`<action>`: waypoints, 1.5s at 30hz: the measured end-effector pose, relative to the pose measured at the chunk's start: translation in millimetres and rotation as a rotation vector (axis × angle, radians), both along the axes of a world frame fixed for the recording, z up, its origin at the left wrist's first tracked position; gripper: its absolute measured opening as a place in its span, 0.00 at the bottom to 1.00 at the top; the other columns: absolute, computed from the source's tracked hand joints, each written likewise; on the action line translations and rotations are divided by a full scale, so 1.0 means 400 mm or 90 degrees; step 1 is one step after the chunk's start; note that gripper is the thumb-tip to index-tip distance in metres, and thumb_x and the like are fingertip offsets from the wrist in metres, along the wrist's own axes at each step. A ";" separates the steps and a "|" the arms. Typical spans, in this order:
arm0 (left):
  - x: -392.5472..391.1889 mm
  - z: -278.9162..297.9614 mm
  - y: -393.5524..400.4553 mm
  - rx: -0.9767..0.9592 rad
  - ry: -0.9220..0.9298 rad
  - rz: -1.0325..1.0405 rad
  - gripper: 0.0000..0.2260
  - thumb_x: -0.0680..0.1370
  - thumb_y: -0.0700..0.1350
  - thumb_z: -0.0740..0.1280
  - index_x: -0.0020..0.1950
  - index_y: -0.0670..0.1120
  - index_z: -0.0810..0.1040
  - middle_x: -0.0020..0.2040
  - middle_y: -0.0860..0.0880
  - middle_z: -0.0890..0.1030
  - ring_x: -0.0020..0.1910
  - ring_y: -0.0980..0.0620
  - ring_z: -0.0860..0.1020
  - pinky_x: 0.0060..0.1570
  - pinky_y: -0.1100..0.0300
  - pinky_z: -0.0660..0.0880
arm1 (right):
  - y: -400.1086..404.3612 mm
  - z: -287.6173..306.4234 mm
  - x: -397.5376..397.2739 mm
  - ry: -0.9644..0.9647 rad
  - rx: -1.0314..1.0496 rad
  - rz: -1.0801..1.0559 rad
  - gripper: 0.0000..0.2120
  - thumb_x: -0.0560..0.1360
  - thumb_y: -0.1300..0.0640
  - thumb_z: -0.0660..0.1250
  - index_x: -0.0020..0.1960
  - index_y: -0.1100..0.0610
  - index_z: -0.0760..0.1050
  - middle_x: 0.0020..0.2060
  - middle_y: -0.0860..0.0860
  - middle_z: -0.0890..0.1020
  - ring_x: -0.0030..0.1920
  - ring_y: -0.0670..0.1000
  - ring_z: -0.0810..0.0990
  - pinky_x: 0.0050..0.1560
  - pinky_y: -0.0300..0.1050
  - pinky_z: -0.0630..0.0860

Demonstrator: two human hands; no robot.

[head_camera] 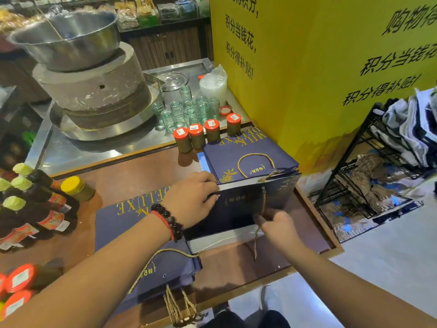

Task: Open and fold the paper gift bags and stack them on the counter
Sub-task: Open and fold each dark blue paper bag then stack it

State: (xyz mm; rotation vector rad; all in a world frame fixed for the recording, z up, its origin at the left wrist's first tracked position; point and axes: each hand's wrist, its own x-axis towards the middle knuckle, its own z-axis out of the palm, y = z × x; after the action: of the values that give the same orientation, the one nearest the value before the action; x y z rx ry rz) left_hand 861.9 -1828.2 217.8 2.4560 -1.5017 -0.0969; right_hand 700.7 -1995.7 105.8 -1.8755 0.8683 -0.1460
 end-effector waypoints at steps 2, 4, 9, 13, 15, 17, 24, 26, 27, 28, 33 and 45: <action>0.003 -0.008 0.006 -0.019 -0.006 -0.007 0.07 0.78 0.46 0.65 0.52 0.47 0.82 0.57 0.52 0.77 0.57 0.50 0.74 0.46 0.54 0.76 | -0.003 -0.056 -0.023 -0.003 0.016 -0.030 0.09 0.77 0.58 0.68 0.37 0.52 0.78 0.29 0.44 0.79 0.33 0.44 0.76 0.32 0.34 0.68; 0.010 -0.019 0.010 -0.026 -0.013 -0.019 0.08 0.77 0.48 0.64 0.49 0.46 0.81 0.54 0.52 0.78 0.54 0.48 0.75 0.43 0.51 0.77 | -0.015 -0.109 -0.049 0.059 0.028 -0.069 0.07 0.77 0.56 0.67 0.41 0.55 0.80 0.34 0.47 0.80 0.36 0.45 0.78 0.33 0.31 0.69; 0.025 -0.039 0.012 -0.022 -0.022 -0.021 0.15 0.75 0.53 0.57 0.47 0.47 0.80 0.52 0.53 0.77 0.50 0.48 0.76 0.40 0.49 0.78 | -0.049 -0.187 -0.112 0.208 0.030 -0.105 0.15 0.76 0.58 0.63 0.31 0.61 0.72 0.27 0.54 0.70 0.30 0.49 0.69 0.34 0.42 0.63; 0.032 -0.036 0.005 -0.025 -0.017 -0.011 0.15 0.75 0.54 0.57 0.47 0.48 0.81 0.52 0.53 0.77 0.49 0.48 0.76 0.40 0.49 0.78 | -0.073 -0.217 -0.182 0.238 0.003 -0.118 0.18 0.75 0.60 0.65 0.26 0.53 0.71 0.25 0.48 0.70 0.29 0.48 0.70 0.33 0.41 0.66; 0.035 -0.036 0.000 -0.027 -0.017 -0.013 0.14 0.75 0.53 0.59 0.47 0.47 0.81 0.51 0.53 0.77 0.49 0.48 0.76 0.40 0.48 0.78 | -0.081 -0.222 -0.215 0.253 -0.006 -0.107 0.19 0.75 0.61 0.66 0.26 0.53 0.71 0.25 0.48 0.70 0.29 0.49 0.70 0.34 0.42 0.65; 0.037 -0.039 -0.001 -0.033 -0.017 -0.012 0.14 0.75 0.52 0.59 0.48 0.47 0.82 0.51 0.53 0.77 0.49 0.48 0.76 0.40 0.48 0.78 | -0.087 -0.222 -0.243 0.298 -0.003 -0.108 0.16 0.75 0.60 0.66 0.29 0.55 0.73 0.27 0.51 0.71 0.30 0.50 0.71 0.34 0.41 0.66; 0.038 -0.037 -0.002 -0.046 -0.026 -0.005 0.06 0.76 0.46 0.67 0.50 0.47 0.82 0.51 0.52 0.78 0.49 0.49 0.76 0.40 0.49 0.79 | -0.091 -0.227 -0.307 0.386 0.019 -0.131 0.08 0.76 0.64 0.64 0.39 0.58 0.78 0.37 0.54 0.82 0.36 0.51 0.81 0.32 0.37 0.73; 0.036 -0.037 -0.003 -0.049 -0.030 -0.003 0.06 0.76 0.46 0.68 0.49 0.47 0.82 0.51 0.52 0.78 0.49 0.49 0.76 0.40 0.50 0.78 | -0.086 -0.213 -0.296 0.393 0.058 -0.106 0.07 0.74 0.67 0.66 0.40 0.58 0.78 0.39 0.54 0.82 0.36 0.50 0.82 0.31 0.36 0.73; 0.036 -0.037 -0.004 -0.055 -0.030 -0.001 0.06 0.76 0.46 0.68 0.49 0.47 0.82 0.51 0.53 0.78 0.49 0.49 0.77 0.40 0.51 0.78 | -0.080 -0.205 -0.284 0.383 0.080 -0.095 0.07 0.73 0.68 0.67 0.41 0.58 0.78 0.39 0.54 0.82 0.37 0.50 0.82 0.33 0.38 0.76; 0.036 -0.037 -0.005 -0.060 -0.025 0.005 0.06 0.75 0.46 0.68 0.49 0.47 0.82 0.51 0.53 0.78 0.49 0.49 0.77 0.40 0.51 0.78 | -0.071 -0.196 -0.271 0.369 0.102 -0.083 0.07 0.72 0.69 0.67 0.42 0.59 0.78 0.40 0.54 0.82 0.38 0.51 0.82 0.35 0.40 0.78; 0.042 -0.041 -0.009 -0.072 0.035 0.031 0.03 0.74 0.47 0.70 0.45 0.49 0.81 0.51 0.55 0.76 0.50 0.52 0.75 0.44 0.49 0.78 | 0.008 -0.118 -0.158 0.198 0.226 -0.106 0.04 0.73 0.65 0.69 0.42 0.58 0.80 0.38 0.56 0.82 0.39 0.53 0.82 0.38 0.42 0.78; 0.019 -0.022 0.009 -0.104 0.029 0.030 0.04 0.74 0.48 0.69 0.47 0.49 0.80 0.52 0.55 0.75 0.52 0.52 0.75 0.39 0.59 0.71 | 0.207 0.168 0.081 -0.230 0.555 -0.243 0.05 0.76 0.69 0.67 0.45 0.61 0.77 0.35 0.56 0.84 0.34 0.51 0.83 0.40 0.44 0.78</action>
State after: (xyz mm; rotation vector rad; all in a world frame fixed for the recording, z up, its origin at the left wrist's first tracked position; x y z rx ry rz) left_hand 869.3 -1824.7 209.0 2.3414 -1.3745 -0.0199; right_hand 733.1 -1913.1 173.2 -0.8328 0.8396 -0.2771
